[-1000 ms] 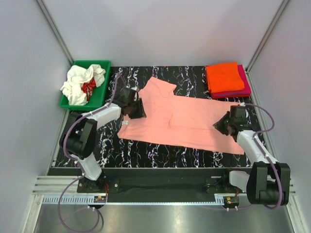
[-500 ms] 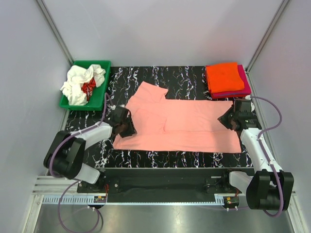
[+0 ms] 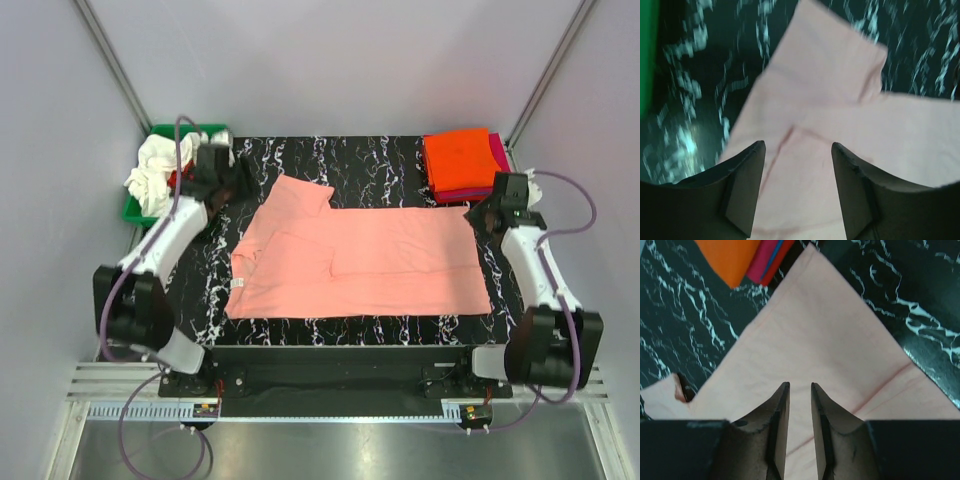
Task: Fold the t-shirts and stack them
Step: Fold the tshirt
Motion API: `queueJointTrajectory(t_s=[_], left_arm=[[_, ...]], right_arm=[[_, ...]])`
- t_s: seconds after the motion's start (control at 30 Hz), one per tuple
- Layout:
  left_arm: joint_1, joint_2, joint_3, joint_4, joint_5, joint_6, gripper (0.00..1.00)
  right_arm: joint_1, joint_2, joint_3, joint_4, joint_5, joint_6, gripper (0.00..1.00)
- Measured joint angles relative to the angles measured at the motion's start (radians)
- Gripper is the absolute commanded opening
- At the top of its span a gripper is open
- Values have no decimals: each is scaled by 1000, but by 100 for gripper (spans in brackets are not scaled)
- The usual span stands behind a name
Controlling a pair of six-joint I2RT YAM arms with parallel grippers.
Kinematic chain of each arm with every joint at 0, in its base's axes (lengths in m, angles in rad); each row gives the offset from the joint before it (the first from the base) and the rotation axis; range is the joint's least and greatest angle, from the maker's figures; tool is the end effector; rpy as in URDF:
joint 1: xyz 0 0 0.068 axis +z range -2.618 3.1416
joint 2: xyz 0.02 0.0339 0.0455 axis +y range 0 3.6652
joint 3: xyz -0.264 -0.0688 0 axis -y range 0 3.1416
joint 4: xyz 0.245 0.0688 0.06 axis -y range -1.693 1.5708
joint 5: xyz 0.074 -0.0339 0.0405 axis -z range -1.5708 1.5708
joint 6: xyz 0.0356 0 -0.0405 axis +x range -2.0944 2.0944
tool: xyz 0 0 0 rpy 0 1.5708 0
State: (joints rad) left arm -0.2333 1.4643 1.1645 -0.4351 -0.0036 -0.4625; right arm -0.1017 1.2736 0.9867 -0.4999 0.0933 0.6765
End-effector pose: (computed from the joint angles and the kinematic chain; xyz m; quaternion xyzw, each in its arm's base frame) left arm 0.3163 -0.0750 0.2875 -0.1052 0.9078 -0.1368 0.3821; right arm 0.2702 -0.0309 0.2766 0.3667 0.8474 0.0668 0.3782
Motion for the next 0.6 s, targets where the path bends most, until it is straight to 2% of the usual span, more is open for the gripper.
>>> queueJointTrajectory(t_s=[0.13, 0.3, 0.43, 0.6], left_arm=[[81, 264, 331, 25, 72, 88, 61], [99, 660, 700, -18, 166, 164, 62], [102, 861, 848, -91, 193, 186, 62], [108, 990, 981, -145, 233, 181, 63]], right_arm=[[-37, 155, 110, 39, 23, 12, 34], [-40, 315, 205, 66, 9, -39, 37], [-47, 406, 266, 89, 0, -92, 38], [-88, 501, 288, 144, -5, -100, 39]])
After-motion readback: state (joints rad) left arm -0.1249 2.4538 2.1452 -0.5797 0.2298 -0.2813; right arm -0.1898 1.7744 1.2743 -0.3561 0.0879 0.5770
